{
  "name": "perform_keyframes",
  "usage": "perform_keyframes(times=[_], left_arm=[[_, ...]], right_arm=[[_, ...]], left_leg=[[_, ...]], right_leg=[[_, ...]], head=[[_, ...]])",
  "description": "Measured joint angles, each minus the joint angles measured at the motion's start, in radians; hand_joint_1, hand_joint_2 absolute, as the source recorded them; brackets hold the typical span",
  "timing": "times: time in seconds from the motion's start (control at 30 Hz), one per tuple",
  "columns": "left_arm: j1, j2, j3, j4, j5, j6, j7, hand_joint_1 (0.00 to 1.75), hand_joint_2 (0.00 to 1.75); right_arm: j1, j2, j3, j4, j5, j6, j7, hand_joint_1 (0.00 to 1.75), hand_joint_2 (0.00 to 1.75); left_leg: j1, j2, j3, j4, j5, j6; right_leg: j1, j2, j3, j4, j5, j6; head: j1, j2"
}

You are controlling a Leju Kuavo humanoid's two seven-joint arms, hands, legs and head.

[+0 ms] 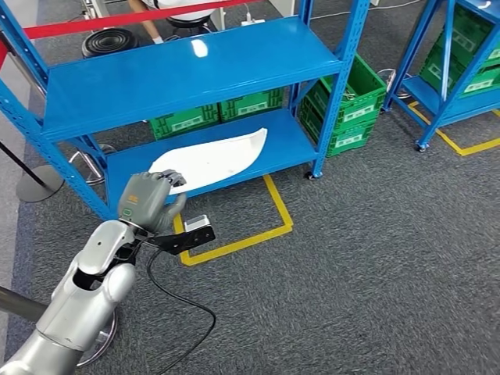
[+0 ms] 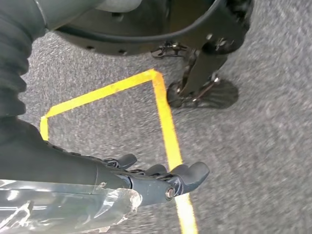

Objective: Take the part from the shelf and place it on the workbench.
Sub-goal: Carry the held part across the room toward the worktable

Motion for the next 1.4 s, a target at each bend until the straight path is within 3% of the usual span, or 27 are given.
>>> perform_keyframes(times=[0.07, 0.13, 0.17, 0.23, 0.3, 0.33, 0.37, 0.4, 0.43, 0.5, 0.57, 0.63, 0.7, 0.73, 0.8, 0.83, 0.87, 0.93, 1.0, 1.07, 1.1, 1.17, 1.23, 1.3, 1.33, 1.37, 1.4], left_arm=[[-0.001, 0.0, 0.0, 0.001, 0.004, 0.004, -0.003, 1.75, 1.75], [-0.002, -0.001, 0.0, 0.002, 0.007, 0.006, -0.006, 1.75, 1.75], [-0.002, -0.002, -0.001, 0.003, 0.008, 0.006, -0.006, 1.75, 1.75], [-0.002, -0.004, -0.001, 0.004, 0.009, 0.007, -0.007, 1.75, 1.75], [-0.002, -0.005, -0.001, 0.007, 0.009, 0.007, -0.007, 1.75, 1.75], [-0.001, -0.005, -0.001, 0.008, 0.009, 0.007, -0.007, 1.75, 1.75], [-0.001, -0.006, -0.001, 0.01, 0.009, 0.007, -0.007, 1.75, 1.75], [-0.001, -0.006, -0.002, 0.011, 0.011, 0.007, -0.008, 1.75, 1.75], [-0.001, -0.006, -0.002, 0.012, 0.012, 0.007, -0.008, 1.75, 1.75], [-0.004, -0.006, -0.002, 0.013, 0.017, 0.009, -0.01, 1.75, 1.75], [-0.008, -0.006, -0.001, 0.015, 0.021, 0.011, -0.012, 1.75, 1.75], [-0.01, -0.007, -0.002, 0.019, 0.026, 0.014, -0.016, 1.75, 1.75], [-0.009, -0.007, -0.004, 0.025, 0.028, 0.016, -0.019, 1.75, 1.75], [-0.009, -0.006, -0.004, 0.028, 0.029, 0.016, -0.019, 1.75, 1.75], [-0.008, -0.006, -0.005, 0.032, 0.032, 0.018, -0.02, 1.75, 1.75], [-0.008, -0.006, -0.005, 0.035, 0.033, 0.018, -0.02, 1.75, 1.75], [-0.007, -0.006, -0.006, 0.037, 0.034, 0.018, -0.021, 1.75, 1.75], [-0.008, -0.006, -0.008, 0.042, 0.035, 0.019, -0.021, 1.75, 1.75], [-0.011, -0.006, -0.01, 0.043, 0.036, 0.02, -0.022, 1.75, 1.75], [-0.013, -0.006, -0.01, 0.044, 0.042, 0.02, -0.023, 1.75, 1.75], [-0.013, -0.006, -0.01, 0.046, 0.047, 0.02, -0.024, 1.75, 1.75], [-0.011, -0.007, -0.011, 0.057, 0.057, 0.025, -0.032, 1.75, 1.75], [-0.01, -0.01, -0.011, 0.072, 0.065, 0.036, -0.041, 1.75, 1.75], [-0.009, -0.01, -0.011, 0.088, 0.069, 0.042, -0.046, 1.75, 1.75], [-0.009, -0.01, -0.01, 0.096, 0.07, 0.043, -0.047, 1.75, 1.75], [-0.008, -0.009, -0.01, 0.103, 0.071, 0.043, -0.048, 1.75, 1.75], [-0.008, -0.009, -0.01, 0.109, 0.072, 0.044, -0.049, 1.75, 1.75]], right_arm=[[0.002, 0.0, -0.002, 0.0, 0.001, -0.003, 0.0, 0.0, 1.75], [0.006, 0.0, -0.003, 0.0, 0.002, -0.005, -0.001, 0.0, 1.75], [0.009, 0.0, -0.004, 0.0, 0.002, -0.006, -0.001, 0.0, 1.75], [0.013, 0.0, -0.005, 0.0, 0.002, -0.007, 0.0, 0.0, 1.75], [0.012, 0.0, -0.007, 0.0, 0.002, -0.007, 0.0, 0.0, 1.75], [0.011, 0.0, -0.007, 0.0, 0.002, -0.007, -0.001, 0.0, 1.75], [0.009, 0.0, -0.008, 0.0, 0.002, -0.007, -0.001, 0.0, 1.75], [0.01, 0.0, -0.008, 0.0, 0.002, -0.008, -0.001, 0.0, 1.75], [0.011, 0.0, -0.009, 0.0, 0.002, -0.008, -0.001, 0.0, 1.75], [0.011, 0.003, -0.011, -0.001, 0.002, -0.011, 0.0, 0.0, 1.75], [0.009, 0.007, -0.014, -0.002, 0.003, -0.014, 0.0, 0.0, 1.75], [0.012, 0.008, -0.019, -0.003, 0.005, -0.018, 0.003, 0.0, 1.75], [0.017, 0.008, -0.024, -0.003, 0.008, -0.022, 0.006, 0.0, 1.75], [0.018, 0.008, -0.026, -0.004, 0.009, -0.023, 0.007, 0.0, 1.75], [0.018, 0.008, -0.028, -0.006, 0.01, -0.024, 0.007, 0.0, 1.75], [0.017, 0.008, -0.028, -0.007, 0.01, -0.024, 0.007, 0.0, 1.75], [0.017, 0.008, -0.029, -0.007, 0.011, -0.024, 0.008, 0.0, 1.75], [0.018, 0.009, -0.031, -0.007, 0.012, -0.025, 0.008, 0.0, 1.75], [0.017, 0.009, -0.033, -0.007, 0.015, -0.026, 0.009, 0.0, 1.75], [0.019, 0.009, -0.035, -0.008, 0.019, -0.026, 0.018, 0.0, 1.75], [0.021, 0.009, -0.036, -0.008, 0.022, -0.027, 0.026, 0.0, 1.75], [0.029, 0.009, -0.04, -0.008, 0.026, -0.029, 0.042, 0.0, 1.75], [0.037, 0.01, -0.044, -0.007, 0.031, -0.03, 0.05, 0.0, 1.75], [0.036, 0.01, -0.047, -0.007, 0.035, -0.031, 0.053, 0.0, 1.75], [0.034, 0.01, -0.049, -0.007, 0.037, -0.03, 0.053, 0.0, 1.75], [0.032, 0.01, -0.049, -0.008, 0.038, -0.03, 0.053, 0.0, 1.75], [0.032, 0.01, -0.05, -0.008, 0.039, -0.029, 0.053, 0.0, 1.75]], left_leg=[[-0.001, -0.031, 0.046, -0.08, -0.001, 0.007], [-0.002, -0.015, 0.04, -0.089, 0.012, 0.013], [-0.001, -0.003, 0.034, -0.092, 0.02, 0.019], [0.004, 0.024, 0.017, -0.096, 0.04, 0.031], [0.003, 0.05, -0.003, -0.094, 0.057, 0.035], [0.003, 0.065, -0.014, -0.093, 0.065, 0.034], [0.003, 0.079, -0.025, -0.091, 0.072, 0.032], [0.004, 0.092, -0.036, -0.089, 0.078, 0.029], [0.006, 0.103, -0.045, -0.085, 0.083, 0.025], [0.004, 0.122, -0.062, -0.075, 0.09, 0.014], [-0.001, 0.139, -0.073, -0.067, 0.1, 0.004], [-0.001, 0.153, -0.078, -0.065, 0.11, -0.004], [0.006, 0.131, -0.092, -0.042, 0.077, -0.011], [0.008, 0.108, -0.107, -0.002, 0.038, -0.014], [0.01, 0.065, -0.147, 0.131, -0.056, -0.016], [0.008, 0.056, -0.163, 0.194, -0.085, -0.015], [0.007, 0.052, -0.166, 0.23, -0.094, -0.012], [0.005, 0.044, -0.121, 0.192, -0.055, -0.003], [0.004, 0.013, -0.033, 0.057, -0.011, 0.009], [0.004, -0.017, 0.025, -0.043, -0.005, 0.011], [0.003, -0.02, 0.032, -0.063, -0.007, 0.009], [0.003, -0.001, 0.023, -0.07, 0.009, 0.01], [0.007, 0.024, 0.009, -0.076, 0.028, 0.02], [0.007, 0.047, -0.01, -0.077, 0.045, 0.026], [0.006, 0.06, -0.021, -0.077, 0.054, 0.026], [0.006, 0.074, -0.032, -0.076, 0.063, 0.025], [0.006, 0.087, -0.044, -0.076, 0.071, 0.023]], right_leg=[[-0.003, 0.017, -0.012, -0.006, 0.023, 0.012], [-0.005, 0.031, -0.021, -0.016, 0.043, 0.026], [-0.005, 0.021, -0.03, -0.011, 0.035, 0.031], [-0.004, -0.022, -0.06, 0.056, -0.036, 0.041], [-0.007, -0.055, -0.101, 0.201, -0.13, 0.053], [-0.009, -0.061, -0.113, 0.266, -0.154, 0.059], [-0.012, -0.063, -0.109, 0.301, -0.156, 0.064], [-0.015, -0.066, -0.086, 0.294, -0.138, 0.069], [-0.018, -0.074, -0.042, 0.247, -0.112, 0.073], [-0.016, -0.109, 0.061, 0.103, -0.094, 0.079], [-0.011, -0.131, 0.107, 0.02, -0.104, 0.066], [-0.008, -0.117, 0.099, 0.015, -0.097, 0.042], [-0.008, -0.098, 0.082, 0.016, -0.083, 0.021], [-0.008, -0.089, 0.072, 0.015, -0.074, 0.01], [-0.006, -0.069, 0.05, 0.016, -0.056, -0.001], [-0.004, -0.057, 0.039, 0.016, -0.048, -0.003], [-0.003, -0.045, 0.027, 0.017, -0.038, -0.004], [-0.001, -0.02, 0.004, 0.017, -0.019, -0.004], [-0.001, 0.004, -0.018, 0.018, 0.001, 0.001], [-0.003, 0.025, -0.034, 0.013, 0.024, 0.012], [-0.005, 0.034, -0.039, 0.008, 0.037, 0.019], [-0.006, 0.044, -0.046, -0.002, 0.053, 0.033], [-0.003, 0.006, -0.067, 0.035, 0.005, 0.045], [-0.005, -0.046, -0.101, 0.152, -0.096, 0.056], [-0.006, -0.056, -0.115, 0.223, -0.131, 0.061], [-0.008, -0.061, -0.122, 0.282, -0.14, 0.065], [-0.009, -0.063, -0.117, 0.316, -0.123, 0.069]], head=[[-0.001, 0.0], [-0.002, 0.0], [-0.001, 0.0], [0.005, 0.0], [0.011, 0.0], [0.011, 0.0], [0.011, 0.0], [0.011, 0.0], [0.011, 0.0], [0.013, 0.0], [0.013, 0.0], [0.01, 0.0], [0.01, 0.0], [0.009, 0.0], [0.009, 0.0], [0.009, 0.0], [0.009, 0.0], [0.009, 0.0], [0.009, 0.0], [0.009, 0.0], [0.009, 0.0], [0.009, 0.0], [0.015, 0.0], [0.021, 0.0], [0.022, 0.0], [0.022, 0.0], [0.023, 0.0]])
